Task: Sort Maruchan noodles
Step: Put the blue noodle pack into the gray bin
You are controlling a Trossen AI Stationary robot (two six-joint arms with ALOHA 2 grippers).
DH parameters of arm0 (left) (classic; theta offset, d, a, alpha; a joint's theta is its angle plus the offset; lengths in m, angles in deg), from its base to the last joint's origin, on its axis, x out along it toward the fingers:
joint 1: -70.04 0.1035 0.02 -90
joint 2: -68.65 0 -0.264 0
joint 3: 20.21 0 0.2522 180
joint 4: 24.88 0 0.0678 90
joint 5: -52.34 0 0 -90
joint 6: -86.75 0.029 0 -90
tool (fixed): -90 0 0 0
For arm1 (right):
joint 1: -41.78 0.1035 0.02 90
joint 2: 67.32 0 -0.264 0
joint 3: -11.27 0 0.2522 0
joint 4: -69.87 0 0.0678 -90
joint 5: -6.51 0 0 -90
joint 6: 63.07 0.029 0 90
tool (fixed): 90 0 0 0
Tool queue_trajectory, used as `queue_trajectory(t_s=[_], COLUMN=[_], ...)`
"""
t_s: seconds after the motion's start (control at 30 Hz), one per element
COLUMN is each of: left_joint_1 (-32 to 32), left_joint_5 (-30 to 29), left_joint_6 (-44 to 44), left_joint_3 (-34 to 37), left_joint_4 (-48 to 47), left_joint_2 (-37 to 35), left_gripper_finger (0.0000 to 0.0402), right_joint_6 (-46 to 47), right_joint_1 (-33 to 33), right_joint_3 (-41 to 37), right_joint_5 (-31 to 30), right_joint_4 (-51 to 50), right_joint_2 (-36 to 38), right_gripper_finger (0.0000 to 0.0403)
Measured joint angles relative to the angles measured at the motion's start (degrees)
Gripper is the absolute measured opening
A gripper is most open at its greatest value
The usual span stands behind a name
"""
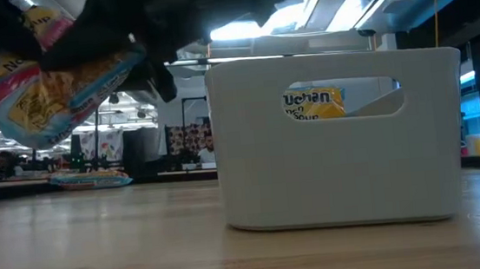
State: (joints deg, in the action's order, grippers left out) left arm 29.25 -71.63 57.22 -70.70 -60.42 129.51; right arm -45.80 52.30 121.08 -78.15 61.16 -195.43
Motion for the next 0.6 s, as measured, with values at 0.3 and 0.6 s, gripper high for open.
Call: queue_trajectory(t_s=[0.3, 0.6], left_joint_1=[1.6, 1.3], left_joint_5=[3.1, 2.5], left_joint_6=[-2.3, -3.6], left_joint_3=[-0.1, -2.0], left_joint_4=[0.1, -5.7], left_joint_2=[-1.9, -12.0], left_gripper_finger=[0.0178, 0.0219], right_joint_6=[-3.6, -7.4], right_joint_1=[0.2, 2.0], right_joint_3=[0.0, -0.2], right_joint_5=[1.7, -6.3], right_joint_4=[-3.3, -19.6], right_joint_2=[1.2, 8.7], right_gripper_finger=[0.0108, 0.0117])
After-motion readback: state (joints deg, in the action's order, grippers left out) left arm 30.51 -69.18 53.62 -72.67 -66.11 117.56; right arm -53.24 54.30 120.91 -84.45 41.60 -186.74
